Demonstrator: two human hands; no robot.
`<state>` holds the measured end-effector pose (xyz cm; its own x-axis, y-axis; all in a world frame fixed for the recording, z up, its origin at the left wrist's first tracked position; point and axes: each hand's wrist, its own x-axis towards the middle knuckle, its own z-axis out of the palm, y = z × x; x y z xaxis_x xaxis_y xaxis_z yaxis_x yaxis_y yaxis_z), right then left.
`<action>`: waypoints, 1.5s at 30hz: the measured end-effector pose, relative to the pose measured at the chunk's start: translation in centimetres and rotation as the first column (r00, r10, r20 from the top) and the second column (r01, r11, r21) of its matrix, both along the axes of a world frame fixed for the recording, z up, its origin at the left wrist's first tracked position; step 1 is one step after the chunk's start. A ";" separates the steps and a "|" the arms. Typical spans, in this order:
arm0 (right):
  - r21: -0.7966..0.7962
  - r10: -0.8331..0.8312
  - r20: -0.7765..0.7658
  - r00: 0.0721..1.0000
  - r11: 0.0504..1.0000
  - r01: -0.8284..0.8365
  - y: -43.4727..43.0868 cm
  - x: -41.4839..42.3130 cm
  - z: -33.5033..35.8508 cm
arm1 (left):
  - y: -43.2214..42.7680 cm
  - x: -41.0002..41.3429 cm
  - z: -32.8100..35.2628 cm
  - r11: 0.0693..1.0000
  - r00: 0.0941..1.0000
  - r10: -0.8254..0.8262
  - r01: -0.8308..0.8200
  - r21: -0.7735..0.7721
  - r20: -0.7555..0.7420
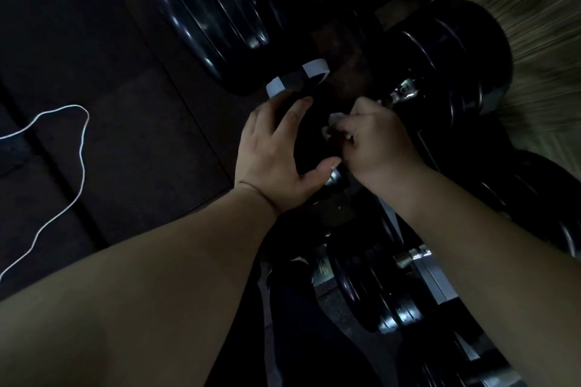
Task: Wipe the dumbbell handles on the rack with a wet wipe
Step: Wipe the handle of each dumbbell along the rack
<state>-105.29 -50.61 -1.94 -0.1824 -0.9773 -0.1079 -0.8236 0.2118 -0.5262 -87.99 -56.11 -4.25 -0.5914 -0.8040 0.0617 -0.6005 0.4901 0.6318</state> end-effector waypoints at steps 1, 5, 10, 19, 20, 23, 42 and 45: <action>0.029 0.011 0.002 1.000 1.000 -0.011 0.5 0.1 0.1 | 0.0 0.0 -0.1 1.000 1.000 0.000 0.000 -0.004 0.000; 0.018 -0.063 0.001 0.998 0.998 0.063 -0.4 0.0 0.1 | 0.0 -0.1 0.1 1.000 1.000 -0.001 0.001 0.003 0.009; 0.008 -0.143 -0.006 0.990 0.990 0.143 -0.8 0.7 -0.3 | 0.1 -0.2 0.3 1.000 1.000 0.005 -0.005 -0.002 0.005; -0.153 -0.572 0.240 0.784 0.775 0.613 1.4 -0.2 0.3 | 0.0 -0.3 0.4 1.000 1.000 -0.006 0.006 -0.023 0.021; -0.183 -0.639 0.259 0.725 0.704 0.686 1.4 -0.2 0.3 | 0.0 -0.3 0.4 1.000 1.000 -0.007 0.007 -0.024 0.023; -0.197 -0.739 0.298 0.604 0.571 0.797 0.9 0.6 -0.4 | 0.0 -0.2 0.3 0.999 1.000 -0.013 0.013 -0.036 0.012; 0.258 -0.843 0.507 0.176 0.344 0.903 0.9 3.6 -0.9 | -0.2 -0.3 0.1 0.998 0.999 -0.036 0.037 -0.052 0.016; 0.283 -0.836 0.539 0.104 0.296 0.912 0.8 3.2 -1.1 | -0.2 -0.3 0.2 0.999 0.999 -0.035 0.035 -0.041 0.017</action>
<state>-102.11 -49.79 -3.01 -0.8677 -0.1868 -0.4607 0.3159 0.5084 -0.8011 -88.25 -56.33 -4.09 -0.6203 -0.7798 0.0846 -0.5925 0.5365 0.6009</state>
